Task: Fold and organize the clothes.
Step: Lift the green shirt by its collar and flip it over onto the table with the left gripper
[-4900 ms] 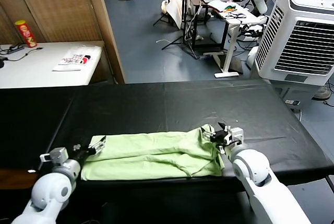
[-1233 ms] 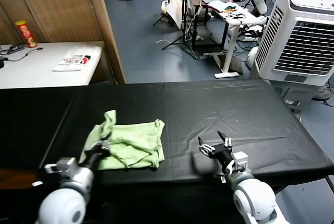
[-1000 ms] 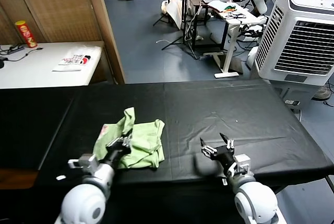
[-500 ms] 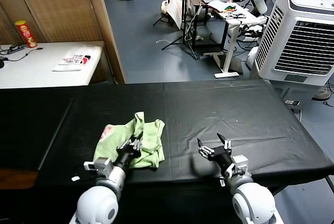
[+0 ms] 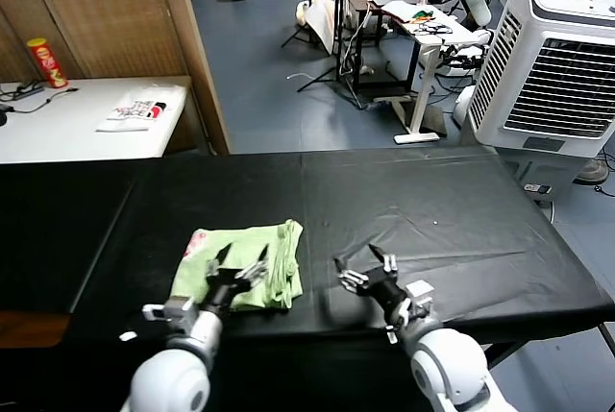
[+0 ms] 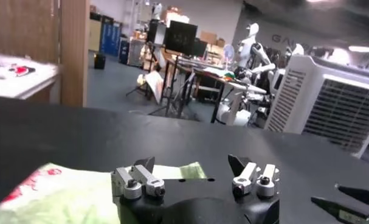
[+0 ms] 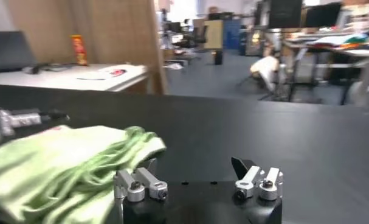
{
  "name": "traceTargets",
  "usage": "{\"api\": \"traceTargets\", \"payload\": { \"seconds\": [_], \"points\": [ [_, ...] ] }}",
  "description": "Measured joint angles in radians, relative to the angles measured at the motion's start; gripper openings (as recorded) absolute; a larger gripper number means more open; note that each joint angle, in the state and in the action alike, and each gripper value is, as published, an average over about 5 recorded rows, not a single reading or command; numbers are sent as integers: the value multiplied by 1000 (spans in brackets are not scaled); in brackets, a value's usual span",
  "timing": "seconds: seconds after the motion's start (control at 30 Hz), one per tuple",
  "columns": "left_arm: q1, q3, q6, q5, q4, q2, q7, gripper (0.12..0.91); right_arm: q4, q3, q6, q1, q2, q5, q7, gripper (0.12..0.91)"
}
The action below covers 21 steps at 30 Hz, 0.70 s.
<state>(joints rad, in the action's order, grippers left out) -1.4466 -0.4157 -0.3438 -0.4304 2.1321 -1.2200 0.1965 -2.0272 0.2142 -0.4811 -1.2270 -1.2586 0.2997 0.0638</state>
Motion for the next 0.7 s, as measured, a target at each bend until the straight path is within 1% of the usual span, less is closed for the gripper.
{"api": "traceTargets", "payload": {
  "seconds": [0.1, 0.2, 0.27, 0.37, 0.43, 0.53, 0.63, 0.7],
  "points": [
    [-20, -58, 6, 0, -10, 18, 1, 798, 29, -55, -2, 48, -12, -1, 1, 798],
    [-37, -100, 9, 7, -14, 18, 1, 798, 64, -112, -10, 98, -26, -17, 0, 798],
    [-45, -119, 11, 12, -18, 15, 2, 798, 91, -145, -24, 128, -35, -46, 0, 798],
    [-50, -141, 12, 16, -28, 8, 2, 798, 132, -179, -42, 161, -44, -120, 3, 798],
    [-51, -151, 14, 17, -35, 5, 2, 798, 156, -191, -43, 172, -46, -180, 2, 798],
    [-48, -158, 17, 17, -46, 1, 2, 798, 176, -193, -28, 175, -50, -253, -18, 798],
    [-44, -160, 23, 16, -61, -5, 0, 798, 179, -181, -2, 169, -58, -298, -46, 798],
    [-39, -160, 26, 13, -71, -9, -2, 798, 175, -168, 11, 162, -63, -311, -60, 798]
  ]
}}
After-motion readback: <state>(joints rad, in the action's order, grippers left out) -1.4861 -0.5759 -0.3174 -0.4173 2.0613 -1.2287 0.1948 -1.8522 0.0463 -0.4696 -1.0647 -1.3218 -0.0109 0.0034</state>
